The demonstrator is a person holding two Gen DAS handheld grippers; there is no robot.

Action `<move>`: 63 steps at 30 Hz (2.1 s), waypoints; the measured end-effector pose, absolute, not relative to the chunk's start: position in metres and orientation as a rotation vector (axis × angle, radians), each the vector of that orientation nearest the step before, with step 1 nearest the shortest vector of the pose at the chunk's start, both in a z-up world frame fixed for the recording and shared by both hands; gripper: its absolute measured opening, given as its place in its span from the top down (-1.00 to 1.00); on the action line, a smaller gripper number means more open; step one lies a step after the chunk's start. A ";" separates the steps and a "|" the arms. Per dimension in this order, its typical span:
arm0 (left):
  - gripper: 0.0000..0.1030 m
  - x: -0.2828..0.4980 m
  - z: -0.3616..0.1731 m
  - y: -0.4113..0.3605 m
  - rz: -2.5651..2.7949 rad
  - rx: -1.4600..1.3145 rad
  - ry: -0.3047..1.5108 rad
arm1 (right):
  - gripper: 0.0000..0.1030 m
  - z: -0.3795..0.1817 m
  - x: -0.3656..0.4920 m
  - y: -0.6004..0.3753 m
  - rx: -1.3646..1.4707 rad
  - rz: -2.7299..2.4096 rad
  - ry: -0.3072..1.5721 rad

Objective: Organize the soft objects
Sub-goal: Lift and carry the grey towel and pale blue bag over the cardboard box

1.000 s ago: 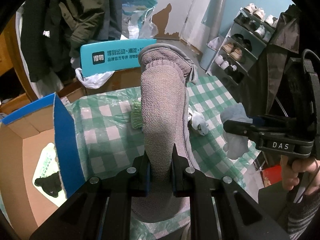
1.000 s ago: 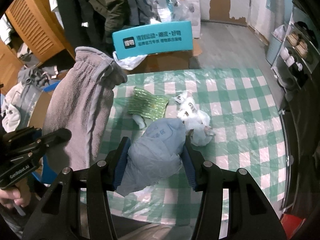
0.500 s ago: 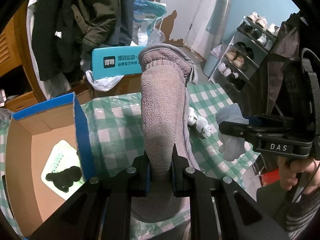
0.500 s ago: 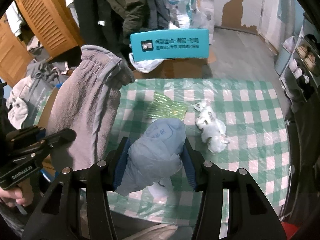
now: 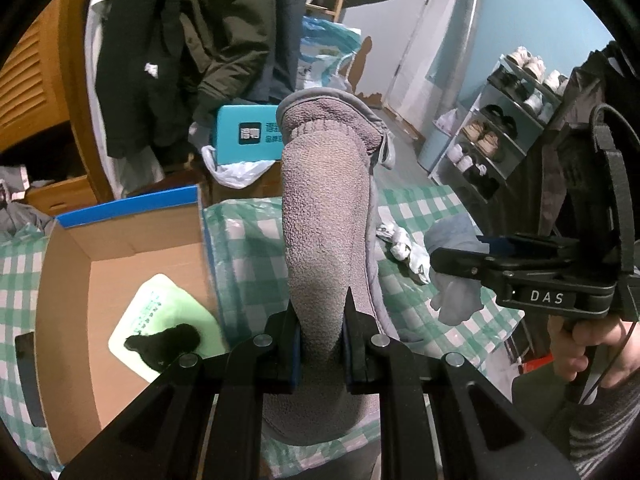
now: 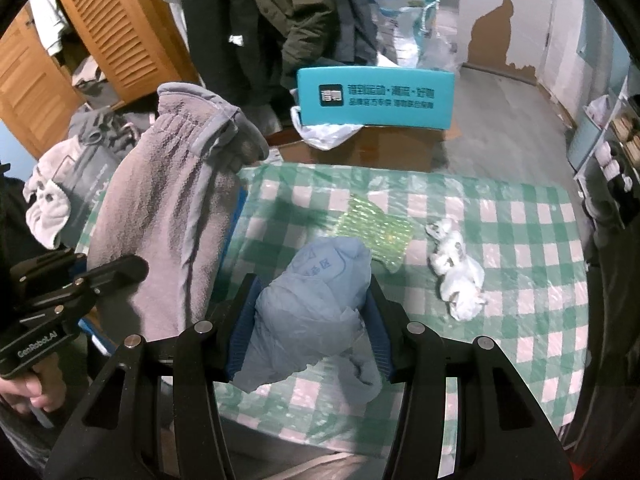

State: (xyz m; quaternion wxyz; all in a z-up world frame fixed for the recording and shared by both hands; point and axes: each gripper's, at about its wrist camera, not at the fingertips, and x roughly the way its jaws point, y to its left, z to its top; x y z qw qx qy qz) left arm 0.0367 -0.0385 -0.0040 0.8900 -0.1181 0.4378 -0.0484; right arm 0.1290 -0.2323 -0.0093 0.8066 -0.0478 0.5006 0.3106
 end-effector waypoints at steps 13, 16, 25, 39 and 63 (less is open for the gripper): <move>0.70 0.018 0.004 -0.006 -0.053 -0.276 0.877 | 0.03 -0.004 0.120 -0.189 -0.133 0.732 1.066; 0.70 0.013 0.006 0.001 -0.042 -0.284 0.870 | 0.03 -0.004 0.118 -0.180 -0.144 0.745 1.068; 0.70 0.003 0.007 0.025 0.011 -0.306 0.860 | 0.03 -0.004 0.112 -0.146 -0.167 0.797 1.079; 0.70 -0.011 -0.003 0.066 0.086 -0.345 0.882 | 0.03 -0.008 0.104 -0.092 -0.204 0.857 1.098; 0.64 -0.022 -0.051 0.129 0.217 -0.409 1.006 | -0.02 -0.041 0.070 -0.005 -0.372 0.993 1.166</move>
